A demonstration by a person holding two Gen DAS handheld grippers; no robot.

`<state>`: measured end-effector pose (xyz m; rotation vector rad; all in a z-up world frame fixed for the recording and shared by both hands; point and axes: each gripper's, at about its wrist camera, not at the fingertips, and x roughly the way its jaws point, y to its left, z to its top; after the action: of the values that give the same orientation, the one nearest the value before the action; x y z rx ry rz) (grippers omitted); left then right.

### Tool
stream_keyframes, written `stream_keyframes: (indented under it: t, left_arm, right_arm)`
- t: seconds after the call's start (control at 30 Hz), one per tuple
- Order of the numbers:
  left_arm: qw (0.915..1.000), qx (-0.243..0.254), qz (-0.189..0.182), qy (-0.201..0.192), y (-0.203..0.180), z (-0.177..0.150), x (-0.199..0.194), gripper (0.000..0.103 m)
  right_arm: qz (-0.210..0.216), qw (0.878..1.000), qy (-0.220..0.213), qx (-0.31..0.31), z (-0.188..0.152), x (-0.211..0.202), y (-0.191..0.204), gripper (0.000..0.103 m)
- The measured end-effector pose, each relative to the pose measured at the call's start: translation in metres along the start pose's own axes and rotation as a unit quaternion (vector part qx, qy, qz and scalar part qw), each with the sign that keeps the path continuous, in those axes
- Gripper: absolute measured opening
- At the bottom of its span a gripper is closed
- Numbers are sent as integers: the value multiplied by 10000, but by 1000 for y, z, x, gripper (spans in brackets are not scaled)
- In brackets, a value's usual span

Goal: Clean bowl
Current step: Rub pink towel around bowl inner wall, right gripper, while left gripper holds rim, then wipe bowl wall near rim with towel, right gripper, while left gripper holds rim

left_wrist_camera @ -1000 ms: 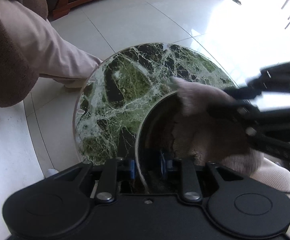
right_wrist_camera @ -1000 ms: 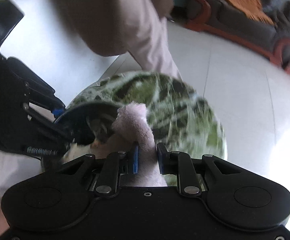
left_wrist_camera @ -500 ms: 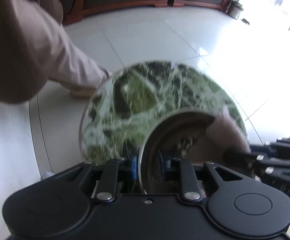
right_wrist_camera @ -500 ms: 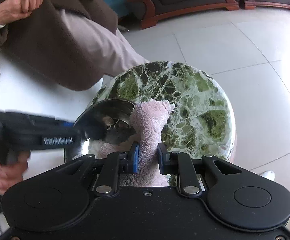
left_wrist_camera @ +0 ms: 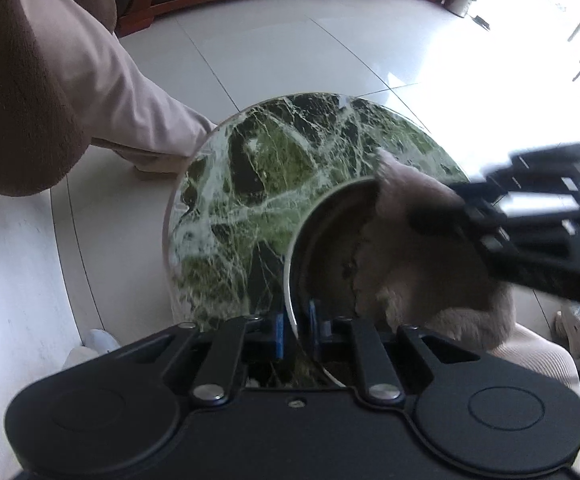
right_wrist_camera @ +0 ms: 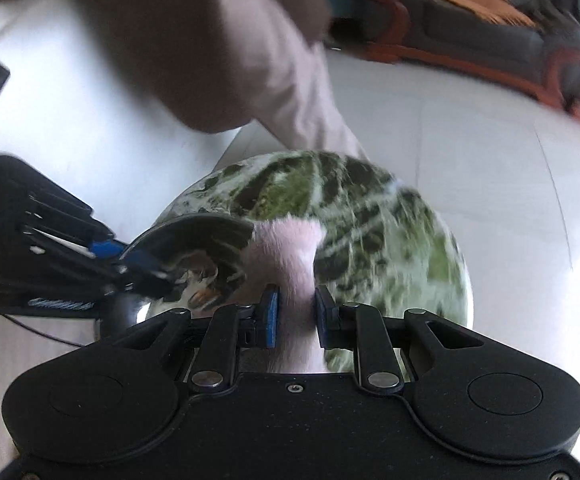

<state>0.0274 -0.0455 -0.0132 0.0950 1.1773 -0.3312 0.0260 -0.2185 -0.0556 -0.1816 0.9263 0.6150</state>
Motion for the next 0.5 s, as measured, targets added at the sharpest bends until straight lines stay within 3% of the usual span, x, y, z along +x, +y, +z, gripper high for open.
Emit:
stream_keyframes:
  t: [0.13,0.27,0.5]
  left_arm:
    - [9999,106,-78,-53,0,20,5,13]
    - [9993,340,-119,44,-5,33,29,20]
    - [9999,36,-81,-96,8,32,21,12]
  right_arm:
    - [56,9969,137,-771,13,8,6,18]
    - [65,9962,171,-848,13,7,6,18]
    - [49,9935,73,-1137,23,15,8,14]
